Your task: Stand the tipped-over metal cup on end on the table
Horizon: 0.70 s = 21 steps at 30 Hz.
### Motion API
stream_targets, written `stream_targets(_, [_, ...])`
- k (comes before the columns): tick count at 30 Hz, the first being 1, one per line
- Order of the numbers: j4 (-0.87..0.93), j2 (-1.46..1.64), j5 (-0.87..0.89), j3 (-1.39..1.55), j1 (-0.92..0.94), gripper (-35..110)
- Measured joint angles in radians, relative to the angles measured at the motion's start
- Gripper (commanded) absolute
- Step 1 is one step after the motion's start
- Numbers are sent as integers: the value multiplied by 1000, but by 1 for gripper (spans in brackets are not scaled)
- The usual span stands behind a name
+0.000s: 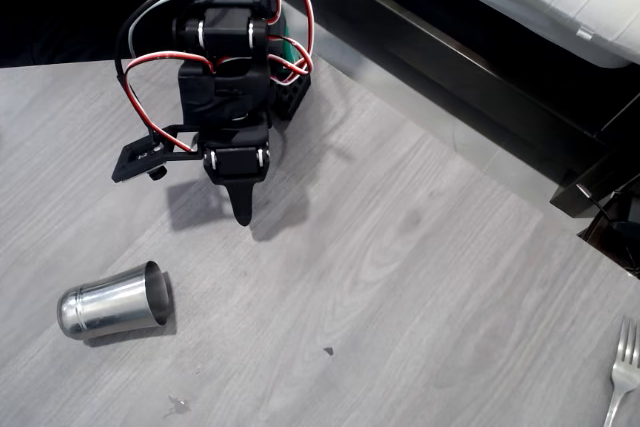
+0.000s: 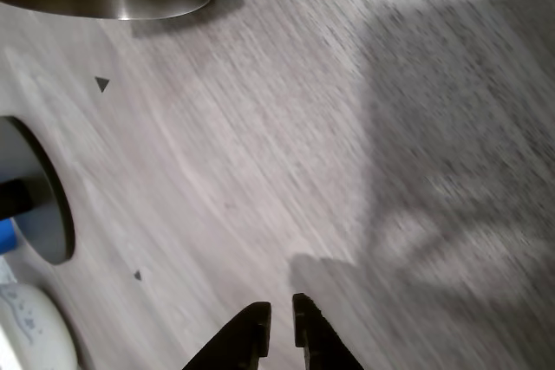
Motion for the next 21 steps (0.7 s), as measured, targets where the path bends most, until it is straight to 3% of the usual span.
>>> stream_targets(7, [2,-61,-83,-179,28,0])
stream_targets(19, [11,-1315,-328,-1227,428,0])
stream_targets(21, [17,-1451,-370,-1295,474,9])
